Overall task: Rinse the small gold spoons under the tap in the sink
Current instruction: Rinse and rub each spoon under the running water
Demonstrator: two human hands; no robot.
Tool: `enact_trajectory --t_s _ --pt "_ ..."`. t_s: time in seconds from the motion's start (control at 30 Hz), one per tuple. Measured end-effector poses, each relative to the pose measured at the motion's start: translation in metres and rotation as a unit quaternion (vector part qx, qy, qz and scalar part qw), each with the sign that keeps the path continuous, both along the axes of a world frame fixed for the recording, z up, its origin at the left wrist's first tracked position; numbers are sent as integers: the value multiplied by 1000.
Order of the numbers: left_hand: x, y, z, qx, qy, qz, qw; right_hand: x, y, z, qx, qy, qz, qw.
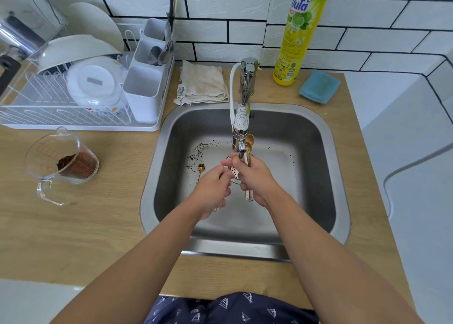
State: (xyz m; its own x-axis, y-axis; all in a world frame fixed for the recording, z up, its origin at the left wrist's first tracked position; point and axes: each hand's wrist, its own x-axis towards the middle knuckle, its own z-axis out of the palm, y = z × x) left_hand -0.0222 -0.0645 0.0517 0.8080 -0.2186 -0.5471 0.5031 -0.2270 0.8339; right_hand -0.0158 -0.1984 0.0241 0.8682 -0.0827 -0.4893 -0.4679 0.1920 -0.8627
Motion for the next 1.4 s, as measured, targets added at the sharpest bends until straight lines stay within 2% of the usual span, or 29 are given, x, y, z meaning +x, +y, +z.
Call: enact_trajectory --t_s 0.07,0.13,0.17,0.23,0.27,0.3,0.33,0.4,0.47,0.57,0.73,0.87,0.93,1.0,1.1,1.17,1.23,1.33,1.4 --pt "0 1 1 -17 14 1 1000 -1 0 0 -22 -4 12 1000" --pt "3 6 2 -92 71 10 993 0 -3 -2 11 -2 3 1000" --pt "6 10 4 -160 129 26 978 0 -5 -3 56 -1 3 998" --pt "11 20 9 -287 248 49 924 -1 -8 -5 138 -1 11 990" --pt "12 24 11 -314 276 47 907 -2 -8 -5 152 1 10 988" --pt "11 26 11 -309 276 39 910 -3 -8 -6 148 5 3 989" --pt "10 26 10 -273 249 24 929 -2 -7 -6 132 15 -7 991" --pt "6 24 7 -147 154 -23 977 -1 -6 -7 92 36 -32 995" --pt "3 21 2 -69 85 -52 993 0 -7 -9 88 41 -44 994" --pt "2 20 -1 -57 51 -40 996 -4 -9 -10 107 22 -34 993" --pt "-1 16 -8 -64 38 -44 996 3 -6 -1 28 29 -71 997" --pt "0 17 -10 -72 36 -28 996 1 -7 0 62 18 -37 997" --pt "1 17 -10 -61 27 -34 997 -3 -5 -3 31 1 -10 999" --pt "0 16 -10 -52 21 -48 997 -3 -2 -2 -15 -1 -27 1000" --pt "-1 15 -6 -70 33 -55 995 1 -3 -2 30 19 -78 996" --pt "0 17 -5 -115 76 -26 990 -1 -7 -2 82 16 -53 995" --pt "4 22 -3 -200 162 21 966 -6 -9 -4 111 -14 -1 994" --pt "4 29 1 -325 267 37 907 -9 -5 -7 97 -19 0 995" --pt "2 31 1 -309 264 25 913 -7 -2 -7 58 1 -38 998"
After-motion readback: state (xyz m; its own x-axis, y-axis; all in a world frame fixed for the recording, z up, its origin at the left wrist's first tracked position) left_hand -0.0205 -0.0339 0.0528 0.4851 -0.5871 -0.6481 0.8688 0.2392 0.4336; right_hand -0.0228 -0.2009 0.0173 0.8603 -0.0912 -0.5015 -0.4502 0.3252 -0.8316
